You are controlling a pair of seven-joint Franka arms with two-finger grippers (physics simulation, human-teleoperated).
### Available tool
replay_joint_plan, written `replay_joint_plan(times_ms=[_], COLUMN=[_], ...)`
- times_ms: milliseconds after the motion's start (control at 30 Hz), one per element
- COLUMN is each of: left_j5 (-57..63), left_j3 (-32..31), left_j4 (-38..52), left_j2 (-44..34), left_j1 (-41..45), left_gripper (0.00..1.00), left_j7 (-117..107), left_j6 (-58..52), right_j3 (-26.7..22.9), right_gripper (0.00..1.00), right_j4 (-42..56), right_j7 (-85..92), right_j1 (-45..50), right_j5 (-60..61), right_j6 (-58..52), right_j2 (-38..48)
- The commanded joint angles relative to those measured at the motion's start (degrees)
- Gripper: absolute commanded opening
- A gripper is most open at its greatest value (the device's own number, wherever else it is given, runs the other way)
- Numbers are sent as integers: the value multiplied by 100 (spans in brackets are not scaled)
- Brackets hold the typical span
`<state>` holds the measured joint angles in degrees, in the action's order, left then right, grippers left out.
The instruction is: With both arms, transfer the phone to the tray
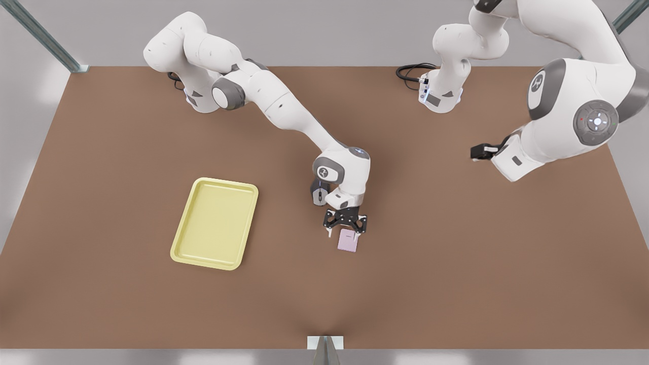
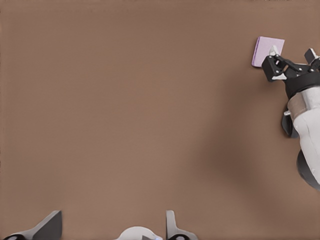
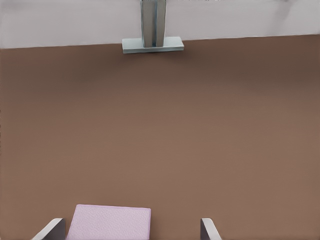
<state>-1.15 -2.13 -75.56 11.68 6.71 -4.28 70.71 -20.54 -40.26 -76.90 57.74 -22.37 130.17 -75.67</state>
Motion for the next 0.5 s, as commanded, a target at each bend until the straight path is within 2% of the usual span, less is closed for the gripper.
replay_joint_plan(times_ms=[0,33,133,333,467], left_j5=[54,142,195,203,212], left_j3=[-7,-77,-7,-33,-33], left_j4=[41,41,41,41,41], left_j2=[-17,27,-35,-149,-149], left_j1=[14,23,23,23,23], left_gripper=[100,100,100,100,100], left_j7=[164,59,77,77,68], left_j6=[13,13,22,4,-22], right_j3=[-3,-3,32,208,340], right_gripper=[100,100,100,100,100], right_j4=[9,0,0,-9,-17], right_j7=[-1574,-1776,-1592,719,1563], right_j1=[0,0,0,-88,-105], right_j5=[-110,-110,-303,-180,-171], right_j6=[228,571,571,106,8], right_j2=[8,-35,-53,96,79])
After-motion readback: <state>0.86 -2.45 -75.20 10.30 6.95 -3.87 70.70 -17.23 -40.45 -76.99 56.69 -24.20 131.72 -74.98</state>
